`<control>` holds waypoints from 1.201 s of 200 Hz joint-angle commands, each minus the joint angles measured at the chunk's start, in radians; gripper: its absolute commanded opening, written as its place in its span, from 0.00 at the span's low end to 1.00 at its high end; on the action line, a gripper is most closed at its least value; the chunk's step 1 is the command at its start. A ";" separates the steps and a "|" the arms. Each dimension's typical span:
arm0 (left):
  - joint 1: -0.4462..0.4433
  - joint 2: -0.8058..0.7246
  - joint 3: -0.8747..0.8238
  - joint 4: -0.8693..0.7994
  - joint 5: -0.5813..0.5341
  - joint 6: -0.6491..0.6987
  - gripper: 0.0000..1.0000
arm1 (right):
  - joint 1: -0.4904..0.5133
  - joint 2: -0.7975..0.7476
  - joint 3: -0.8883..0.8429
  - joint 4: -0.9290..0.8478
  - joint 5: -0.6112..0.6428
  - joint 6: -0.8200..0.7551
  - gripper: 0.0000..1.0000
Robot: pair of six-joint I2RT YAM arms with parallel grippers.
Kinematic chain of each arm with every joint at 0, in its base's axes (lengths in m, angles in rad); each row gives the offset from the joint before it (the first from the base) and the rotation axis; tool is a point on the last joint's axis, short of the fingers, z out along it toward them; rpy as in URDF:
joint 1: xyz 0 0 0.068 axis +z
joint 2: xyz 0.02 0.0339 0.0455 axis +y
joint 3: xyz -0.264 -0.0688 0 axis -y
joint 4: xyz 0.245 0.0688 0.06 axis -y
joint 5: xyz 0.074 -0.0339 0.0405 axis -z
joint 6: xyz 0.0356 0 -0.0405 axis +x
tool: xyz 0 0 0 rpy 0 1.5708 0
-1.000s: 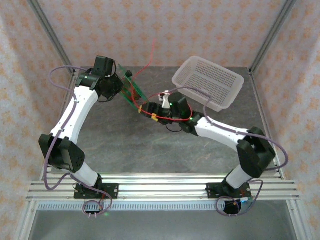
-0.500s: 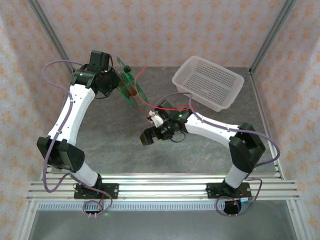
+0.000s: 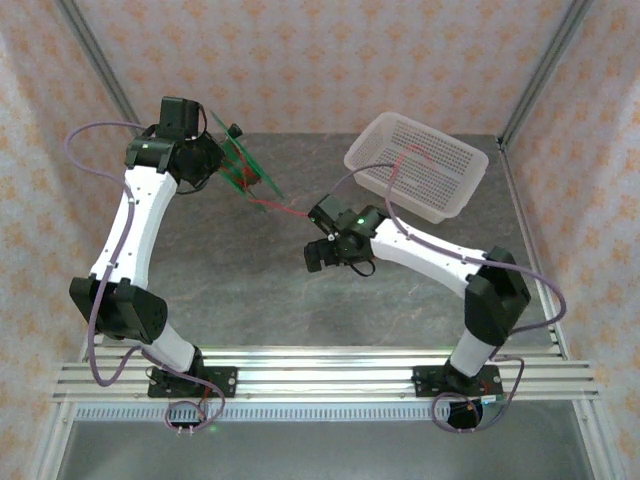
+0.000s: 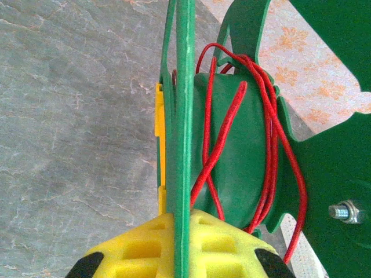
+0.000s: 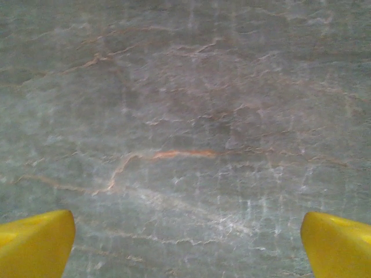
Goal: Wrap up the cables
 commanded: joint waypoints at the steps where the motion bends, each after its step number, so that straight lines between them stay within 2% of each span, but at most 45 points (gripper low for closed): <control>1: 0.002 -0.075 0.002 0.113 0.051 -0.016 0.00 | 0.010 0.067 0.083 -0.135 0.094 0.034 0.99; 30: -0.006 -0.087 -0.020 0.127 0.075 -0.021 0.00 | -0.004 0.135 0.214 -0.204 0.125 0.037 0.99; 48: -0.007 -0.091 -0.031 0.132 0.071 -0.020 0.00 | 0.018 0.179 0.302 -0.242 0.144 -0.012 0.99; 89: -0.004 -0.076 0.015 0.105 0.045 -0.007 0.00 | 0.051 0.225 0.283 -0.290 0.045 -0.149 1.00; 115: -0.005 -0.057 0.047 0.084 0.018 0.003 0.00 | 0.090 0.164 0.188 -0.257 -0.035 -0.280 1.00; 167: -0.004 -0.040 0.039 0.089 0.005 0.005 0.00 | 0.118 -0.020 0.062 -0.140 -0.364 -0.444 1.00; 189: -0.005 -0.042 0.033 0.086 -0.003 0.011 0.00 | 0.126 -0.058 0.058 -0.113 -0.594 -0.457 0.99; 197: -0.004 -0.043 0.031 0.088 -0.004 0.013 0.00 | 0.125 -0.073 0.053 -0.098 -0.736 -0.458 0.99; 222: -0.005 -0.040 0.029 0.086 -0.002 0.017 0.00 | 0.129 -0.126 0.018 0.059 -1.072 -0.391 0.98; 240: -0.004 -0.039 0.029 0.089 0.001 0.016 0.00 | 0.130 -0.139 0.028 0.108 -1.163 -0.362 0.97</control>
